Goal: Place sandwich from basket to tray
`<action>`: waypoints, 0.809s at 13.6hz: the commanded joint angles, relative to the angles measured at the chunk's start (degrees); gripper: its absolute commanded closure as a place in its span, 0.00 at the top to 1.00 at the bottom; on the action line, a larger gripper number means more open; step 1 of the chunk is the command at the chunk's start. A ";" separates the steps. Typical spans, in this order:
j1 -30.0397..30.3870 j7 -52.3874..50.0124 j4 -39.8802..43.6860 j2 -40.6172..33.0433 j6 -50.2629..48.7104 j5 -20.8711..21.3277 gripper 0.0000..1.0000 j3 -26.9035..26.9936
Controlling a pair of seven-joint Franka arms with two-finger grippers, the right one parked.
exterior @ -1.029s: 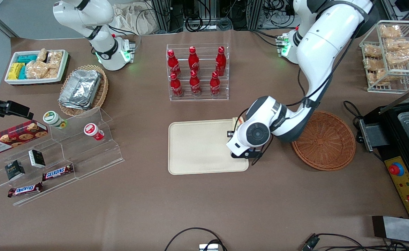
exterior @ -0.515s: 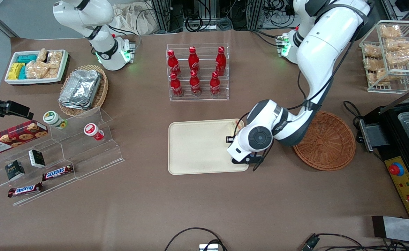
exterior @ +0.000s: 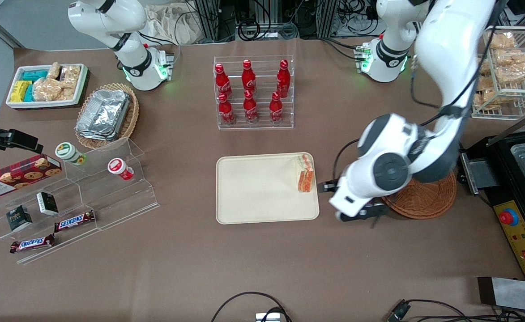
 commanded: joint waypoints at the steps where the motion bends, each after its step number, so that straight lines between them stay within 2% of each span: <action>1: 4.43 2.81 -18.20 -16.30 4.02 -0.66 1.00 -0.33; 3: 8.73 8.26 -25.17 -24.32 4.65 -2.85 1.00 -0.25; 5: 13.47 15.46 -27.48 -28.99 3.87 -5.49 1.00 -0.07; 7: 17.08 19.00 -26.09 -29.72 2.37 -6.82 1.00 -0.07; 11: 18.77 19.27 -23.88 -28.49 2.36 -6.91 1.00 0.10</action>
